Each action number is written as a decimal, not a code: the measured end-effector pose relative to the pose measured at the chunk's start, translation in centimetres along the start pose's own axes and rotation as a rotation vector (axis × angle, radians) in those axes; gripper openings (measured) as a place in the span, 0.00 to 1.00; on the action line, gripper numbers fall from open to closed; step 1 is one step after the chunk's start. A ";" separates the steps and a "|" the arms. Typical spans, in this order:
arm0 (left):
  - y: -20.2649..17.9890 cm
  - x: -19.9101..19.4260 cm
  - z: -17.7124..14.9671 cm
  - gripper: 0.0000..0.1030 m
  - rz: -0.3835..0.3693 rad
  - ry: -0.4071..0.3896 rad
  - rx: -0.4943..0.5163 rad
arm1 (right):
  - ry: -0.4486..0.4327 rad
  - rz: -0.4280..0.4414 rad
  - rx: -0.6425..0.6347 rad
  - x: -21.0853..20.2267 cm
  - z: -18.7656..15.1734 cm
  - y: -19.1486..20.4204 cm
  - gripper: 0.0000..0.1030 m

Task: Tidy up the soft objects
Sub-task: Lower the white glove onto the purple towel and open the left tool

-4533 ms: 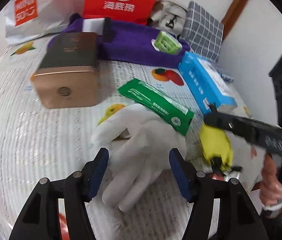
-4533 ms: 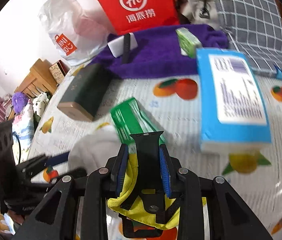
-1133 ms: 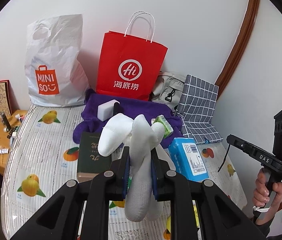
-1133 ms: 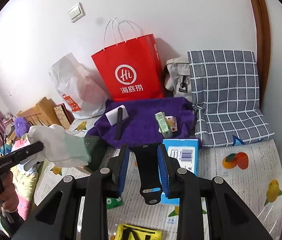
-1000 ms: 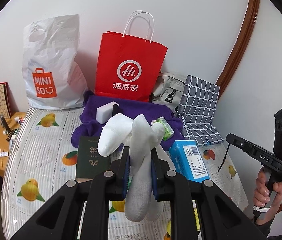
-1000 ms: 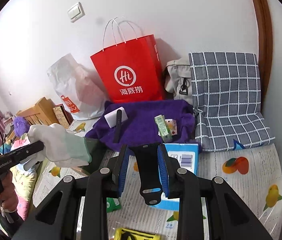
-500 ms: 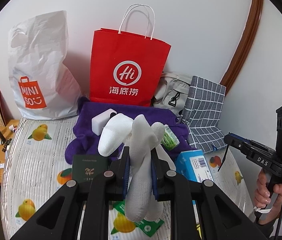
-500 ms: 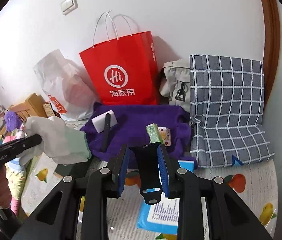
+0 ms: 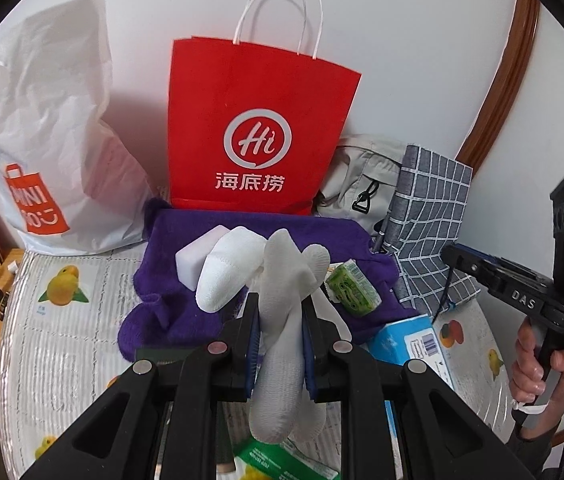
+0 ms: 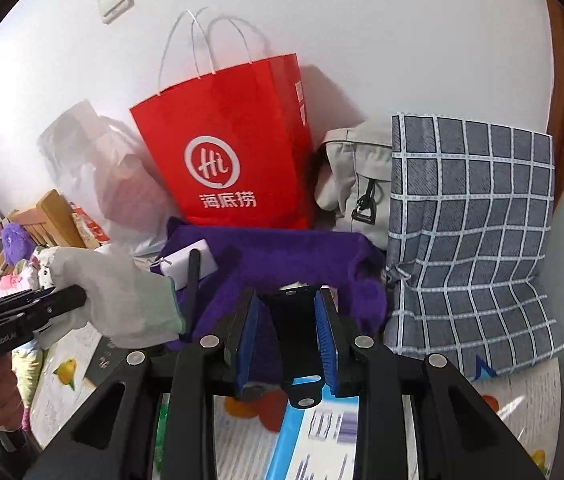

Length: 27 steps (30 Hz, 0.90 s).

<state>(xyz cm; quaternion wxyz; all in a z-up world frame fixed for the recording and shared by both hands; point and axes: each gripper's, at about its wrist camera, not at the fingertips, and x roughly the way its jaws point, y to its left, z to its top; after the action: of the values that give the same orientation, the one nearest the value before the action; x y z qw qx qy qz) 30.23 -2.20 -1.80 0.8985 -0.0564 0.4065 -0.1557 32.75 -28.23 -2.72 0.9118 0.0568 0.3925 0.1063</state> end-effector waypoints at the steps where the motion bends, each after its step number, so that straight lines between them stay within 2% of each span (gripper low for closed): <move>1: 0.0 0.6 0.1 0.17 -0.001 0.007 0.004 | 0.007 0.002 0.004 0.7 0.2 -0.1 0.28; 9: -0.3 4.2 1.0 0.17 -0.016 0.038 0.025 | 0.075 -0.019 0.047 6.0 1.8 -1.9 0.28; 16: -1.1 7.9 2.4 0.17 -0.054 0.056 0.027 | 0.138 -0.041 0.072 9.6 1.7 -3.6 0.28; 21: -1.1 10.7 2.5 0.17 0.015 0.069 0.061 | 0.192 -0.019 0.083 12.1 1.3 -4.3 0.28; 23: -1.0 11.6 2.4 0.17 0.019 0.075 0.071 | 0.204 -0.023 0.096 12.9 1.3 -4.7 0.25; 24: -0.8 11.9 2.4 0.17 0.017 0.078 0.066 | 0.208 -0.018 0.102 13.2 1.2 -4.9 0.17; 27: -0.2 13.1 2.1 0.17 0.015 0.106 0.060 | 0.220 -0.013 0.121 13.9 1.0 -5.4 0.17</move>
<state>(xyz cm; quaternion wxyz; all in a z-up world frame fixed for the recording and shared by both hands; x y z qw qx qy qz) 39.89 -6.71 -9.75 0.8782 -0.0182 0.4490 -0.1638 43.55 -30.23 -12.81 0.8589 0.0970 0.4961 0.0820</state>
